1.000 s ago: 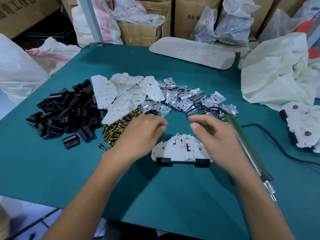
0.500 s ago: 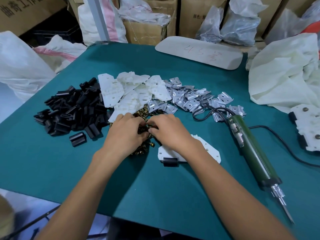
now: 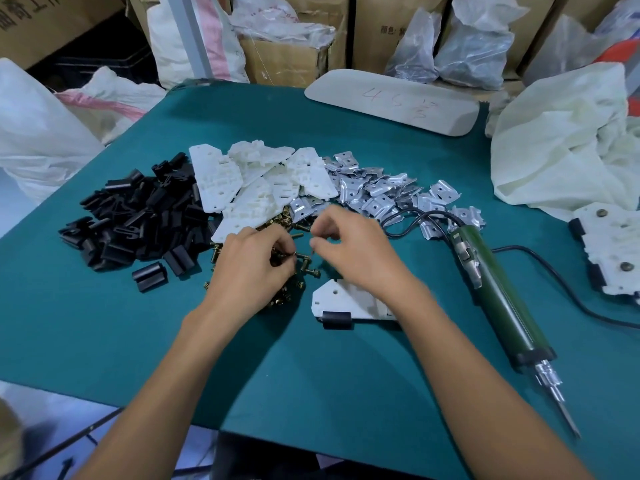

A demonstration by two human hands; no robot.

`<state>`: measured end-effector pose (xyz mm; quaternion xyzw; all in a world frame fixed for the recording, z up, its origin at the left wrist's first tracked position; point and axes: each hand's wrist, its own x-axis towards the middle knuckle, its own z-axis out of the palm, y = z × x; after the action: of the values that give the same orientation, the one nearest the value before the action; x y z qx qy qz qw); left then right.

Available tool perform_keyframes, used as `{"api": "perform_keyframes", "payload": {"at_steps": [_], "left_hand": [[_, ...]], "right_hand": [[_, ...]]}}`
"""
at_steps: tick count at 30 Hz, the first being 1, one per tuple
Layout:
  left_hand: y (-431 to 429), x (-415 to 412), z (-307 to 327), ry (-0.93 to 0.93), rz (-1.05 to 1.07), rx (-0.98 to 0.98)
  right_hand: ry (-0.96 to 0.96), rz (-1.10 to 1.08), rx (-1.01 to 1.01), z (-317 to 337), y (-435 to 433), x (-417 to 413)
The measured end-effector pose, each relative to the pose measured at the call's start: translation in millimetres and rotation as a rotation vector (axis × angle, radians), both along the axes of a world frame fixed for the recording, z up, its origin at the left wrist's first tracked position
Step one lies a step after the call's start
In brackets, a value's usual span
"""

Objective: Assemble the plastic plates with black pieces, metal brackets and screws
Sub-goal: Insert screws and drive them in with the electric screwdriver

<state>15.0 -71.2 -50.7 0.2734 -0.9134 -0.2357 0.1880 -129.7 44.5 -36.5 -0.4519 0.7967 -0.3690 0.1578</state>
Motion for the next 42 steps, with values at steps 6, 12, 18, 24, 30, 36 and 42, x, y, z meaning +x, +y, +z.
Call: {"api": "perform_keyframes", "payload": {"at_steps": [6,12,18,24,30,36,42], "left_hand": [[26.8,2.0,-2.9,0.222,-0.120,0.410],[45.3,-2.0,-6.0,0.105,-0.160,0.255],[53.3,1.8,-3.5,0.042,-0.211,0.035],[53.2,2.9,-8.9,0.065,-0.273,0.081],[56.1,-1.2,-10.7,0.100,-0.250,0.108],[54.4,1.0,-14.5,0.109,-0.237,0.158],[55.8,-2.6,-18.6,0.129,-0.240,0.165]], "right_hand": [[-0.199,-0.189,-0.302,9.8,88.0,-20.6],[-0.145,-0.288,-0.227,-14.1,145.4,-7.5],[0.063,-0.334,-0.120,-21.9,150.1,-4.6],[0.211,-0.302,-0.070,-19.9,145.2,-5.1],[0.237,-0.230,0.010,-18.0,140.1,-4.4],[0.295,-0.107,0.165,-10.4,141.2,-11.3],[0.308,-0.077,0.277,0.6,135.5,-20.7]]}}
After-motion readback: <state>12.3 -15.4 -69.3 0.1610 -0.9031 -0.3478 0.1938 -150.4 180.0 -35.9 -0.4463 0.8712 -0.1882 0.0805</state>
